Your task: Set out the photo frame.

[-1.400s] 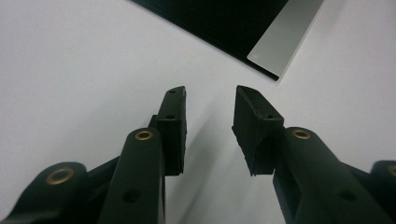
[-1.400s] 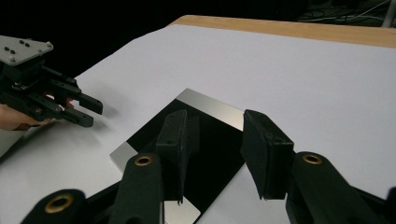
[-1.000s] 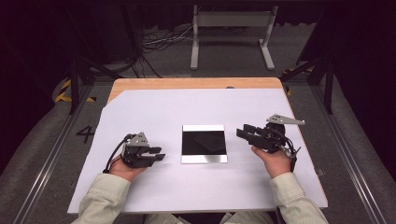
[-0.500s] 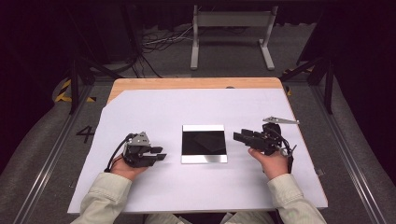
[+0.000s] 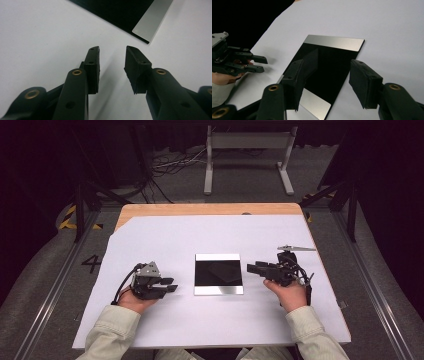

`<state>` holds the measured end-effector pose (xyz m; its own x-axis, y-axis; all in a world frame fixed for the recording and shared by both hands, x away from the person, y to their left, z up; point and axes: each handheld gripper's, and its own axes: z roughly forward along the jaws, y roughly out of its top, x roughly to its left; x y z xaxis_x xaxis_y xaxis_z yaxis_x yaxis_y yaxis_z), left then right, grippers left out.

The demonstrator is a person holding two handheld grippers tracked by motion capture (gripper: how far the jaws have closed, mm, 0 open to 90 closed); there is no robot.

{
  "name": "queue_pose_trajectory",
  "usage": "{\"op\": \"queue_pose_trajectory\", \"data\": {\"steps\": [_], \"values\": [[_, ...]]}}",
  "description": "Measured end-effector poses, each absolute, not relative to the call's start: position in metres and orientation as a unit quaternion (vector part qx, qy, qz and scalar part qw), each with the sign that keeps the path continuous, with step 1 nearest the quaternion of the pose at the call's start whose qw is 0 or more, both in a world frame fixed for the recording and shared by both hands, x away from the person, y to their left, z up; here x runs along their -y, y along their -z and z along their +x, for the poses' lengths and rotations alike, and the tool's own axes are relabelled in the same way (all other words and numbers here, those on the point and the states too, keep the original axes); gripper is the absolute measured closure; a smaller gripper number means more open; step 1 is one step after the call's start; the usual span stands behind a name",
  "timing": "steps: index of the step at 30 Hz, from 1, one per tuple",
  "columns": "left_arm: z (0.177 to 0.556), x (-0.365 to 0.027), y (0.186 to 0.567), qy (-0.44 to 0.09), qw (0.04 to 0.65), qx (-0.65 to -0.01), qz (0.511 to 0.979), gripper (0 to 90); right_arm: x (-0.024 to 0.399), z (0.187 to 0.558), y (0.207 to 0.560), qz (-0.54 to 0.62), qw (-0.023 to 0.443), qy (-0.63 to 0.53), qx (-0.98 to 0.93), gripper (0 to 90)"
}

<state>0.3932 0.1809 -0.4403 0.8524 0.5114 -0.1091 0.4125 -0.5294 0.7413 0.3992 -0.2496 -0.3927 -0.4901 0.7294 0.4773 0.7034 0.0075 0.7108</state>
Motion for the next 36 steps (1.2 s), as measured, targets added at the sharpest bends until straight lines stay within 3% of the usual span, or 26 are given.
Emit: {"op": "queue_pose_trajectory", "data": {"steps": [36], "values": [[0.393, -0.180, 0.442, -0.057, 0.402, -0.265, 0.874, 65.7, 0.217, 0.407, 0.404, 0.500, -0.068, -0.466, -0.727, 40.2]]}}
